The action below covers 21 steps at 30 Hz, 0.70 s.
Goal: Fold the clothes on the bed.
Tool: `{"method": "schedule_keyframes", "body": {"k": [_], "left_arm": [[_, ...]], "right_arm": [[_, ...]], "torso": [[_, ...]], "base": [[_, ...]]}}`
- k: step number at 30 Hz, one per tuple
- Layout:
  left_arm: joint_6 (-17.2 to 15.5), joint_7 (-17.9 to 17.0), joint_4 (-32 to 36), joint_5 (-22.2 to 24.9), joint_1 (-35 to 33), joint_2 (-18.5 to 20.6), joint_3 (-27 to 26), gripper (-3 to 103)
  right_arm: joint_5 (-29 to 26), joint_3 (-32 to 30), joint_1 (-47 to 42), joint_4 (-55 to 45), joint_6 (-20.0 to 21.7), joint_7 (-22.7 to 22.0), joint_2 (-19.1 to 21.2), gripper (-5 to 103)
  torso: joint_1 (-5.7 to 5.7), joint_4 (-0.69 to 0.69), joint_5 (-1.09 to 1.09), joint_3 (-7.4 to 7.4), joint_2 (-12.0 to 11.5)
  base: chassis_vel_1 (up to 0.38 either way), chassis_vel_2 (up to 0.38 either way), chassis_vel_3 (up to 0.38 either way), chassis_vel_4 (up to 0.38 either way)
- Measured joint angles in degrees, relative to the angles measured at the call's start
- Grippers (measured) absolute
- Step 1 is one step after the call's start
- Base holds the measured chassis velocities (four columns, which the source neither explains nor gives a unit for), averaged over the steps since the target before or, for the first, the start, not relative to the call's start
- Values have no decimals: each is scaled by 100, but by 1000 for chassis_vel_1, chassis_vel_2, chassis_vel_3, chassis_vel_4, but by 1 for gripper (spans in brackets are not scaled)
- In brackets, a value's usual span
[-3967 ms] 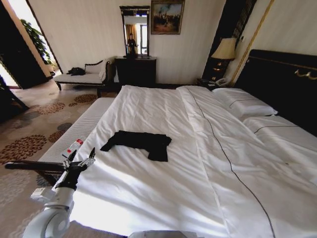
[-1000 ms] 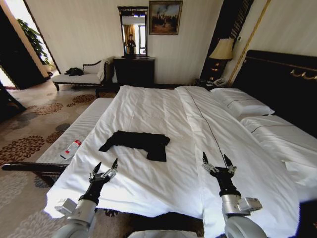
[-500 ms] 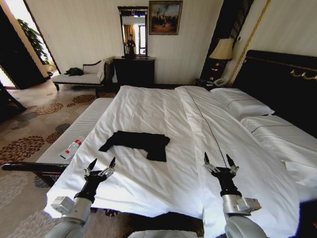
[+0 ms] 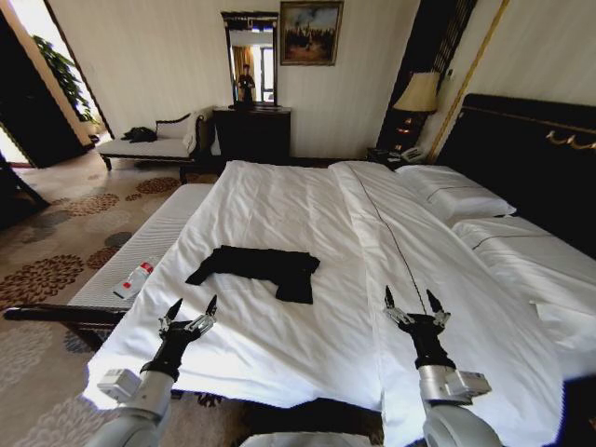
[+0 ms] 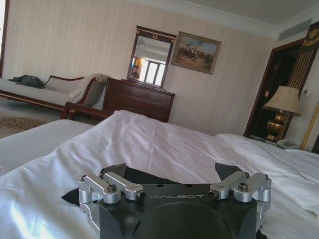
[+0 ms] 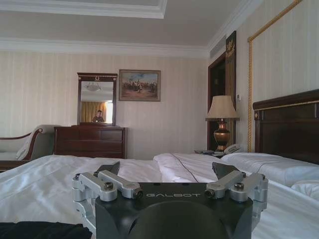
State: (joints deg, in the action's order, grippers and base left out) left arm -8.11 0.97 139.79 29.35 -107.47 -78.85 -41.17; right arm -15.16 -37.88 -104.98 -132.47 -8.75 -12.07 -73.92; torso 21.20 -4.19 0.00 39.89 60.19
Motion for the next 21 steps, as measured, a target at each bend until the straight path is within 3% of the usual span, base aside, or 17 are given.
{"method": "schedule_keyframes", "body": {"k": [21], "left_arm": [[41, -22, -126, -57, 59, -50, -3, 100]], "right_arm": [[138, 32, 28, 34, -38, 52, -51, 100]], "torso": [[0, 0, 0, 0, 0]], "base": [[0, 0, 0, 0]]}}
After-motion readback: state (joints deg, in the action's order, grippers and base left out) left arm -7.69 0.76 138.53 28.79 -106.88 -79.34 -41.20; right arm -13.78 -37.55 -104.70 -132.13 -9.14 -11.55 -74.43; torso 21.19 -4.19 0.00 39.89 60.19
